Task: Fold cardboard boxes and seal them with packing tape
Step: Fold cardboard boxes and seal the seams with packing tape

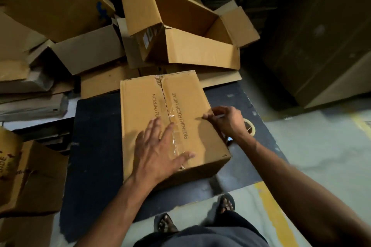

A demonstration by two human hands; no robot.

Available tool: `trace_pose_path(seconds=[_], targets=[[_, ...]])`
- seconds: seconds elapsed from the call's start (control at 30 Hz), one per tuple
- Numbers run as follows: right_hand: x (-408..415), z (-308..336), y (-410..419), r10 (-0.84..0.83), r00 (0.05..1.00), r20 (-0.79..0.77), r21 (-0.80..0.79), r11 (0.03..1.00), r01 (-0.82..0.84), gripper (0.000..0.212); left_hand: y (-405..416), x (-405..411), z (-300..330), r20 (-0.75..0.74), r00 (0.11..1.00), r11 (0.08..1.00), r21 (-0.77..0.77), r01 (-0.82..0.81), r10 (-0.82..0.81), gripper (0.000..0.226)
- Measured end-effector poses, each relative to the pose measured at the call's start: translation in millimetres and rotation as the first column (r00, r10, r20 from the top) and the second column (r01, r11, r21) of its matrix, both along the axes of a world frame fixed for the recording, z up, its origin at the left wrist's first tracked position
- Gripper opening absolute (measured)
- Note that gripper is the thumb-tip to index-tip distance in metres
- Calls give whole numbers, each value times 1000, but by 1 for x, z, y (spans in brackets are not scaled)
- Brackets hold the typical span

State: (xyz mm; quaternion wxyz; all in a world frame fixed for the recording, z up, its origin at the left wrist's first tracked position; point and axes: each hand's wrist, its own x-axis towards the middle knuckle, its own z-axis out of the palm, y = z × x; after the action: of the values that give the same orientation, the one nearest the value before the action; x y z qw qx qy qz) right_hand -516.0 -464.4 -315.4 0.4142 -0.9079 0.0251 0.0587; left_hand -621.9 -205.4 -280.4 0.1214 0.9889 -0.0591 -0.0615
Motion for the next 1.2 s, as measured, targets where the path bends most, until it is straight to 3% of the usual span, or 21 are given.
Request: trace_pose_path(seconds=[0.07,0.13,0.23,0.33,0.4,0.53,0.63,0.7,0.87,0.93,1.0,1.03,1.07,1.1,1.13,1.2], targets=[[13,-7,-17,71,997,29,-28,997,-70,50,-27,2,-15,-58,971,968,85,236,-232,131],[23,-20,-40,52,999,12,-66,997,-51,63,-47,6,-39,-32,913,900,156,407,-408,121],[45,-45,-82,160,982,-99,-292,939,-182,39,-62,20,-62,74,904,890,226,396,-421,97],[64,-63,-112,348,864,-364,-533,683,-499,71,-84,33,-60,52,936,908,267,324,-349,89],[75,-78,-125,442,775,-451,-603,490,-630,73,-104,32,-63,91,943,919,273,284,-319,88],[91,-102,-132,610,639,-469,-688,202,-697,60,-122,28,-68,149,957,951,221,215,-251,89],[97,-111,-132,667,596,-448,-732,110,-673,52,-133,26,-55,72,984,980,133,150,-161,98],[100,-109,-136,661,605,-444,-735,117,-668,49,-141,25,-46,-29,995,990,106,96,-93,101],[84,-100,-174,638,602,-480,-644,210,-736,40,-158,21,-31,-40,999,999,41,-20,22,96],[68,-103,-200,643,629,-438,-554,358,-752,32,-174,9,-30,138,988,995,-75,-65,75,77],[50,-103,-227,642,672,-370,-433,521,-736,29,-201,-13,-33,438,883,962,-269,-51,170,42],[39,-101,-239,632,699,-336,-383,586,-714,27,-218,-25,-38,461,849,918,-391,-66,258,24],[29,-97,-250,617,724,-307,-341,640,-689,26,-234,-36,-45,333,874,831,-540,-132,355,15],[19,-93,-259,605,744,-283,-297,683,-668,26,-250,-44,-51,74,904,690,-673,-266,421,18],[9,-88,-266,590,764,-262,-255,721,-644,27,-265,-50,-57,-236,879,535,-718,-445,415,28],[-7,-75,-274,571,791,-221,-205,766,-610,33,-289,-56,-69,-665,688,331,-605,-724,289,49]])
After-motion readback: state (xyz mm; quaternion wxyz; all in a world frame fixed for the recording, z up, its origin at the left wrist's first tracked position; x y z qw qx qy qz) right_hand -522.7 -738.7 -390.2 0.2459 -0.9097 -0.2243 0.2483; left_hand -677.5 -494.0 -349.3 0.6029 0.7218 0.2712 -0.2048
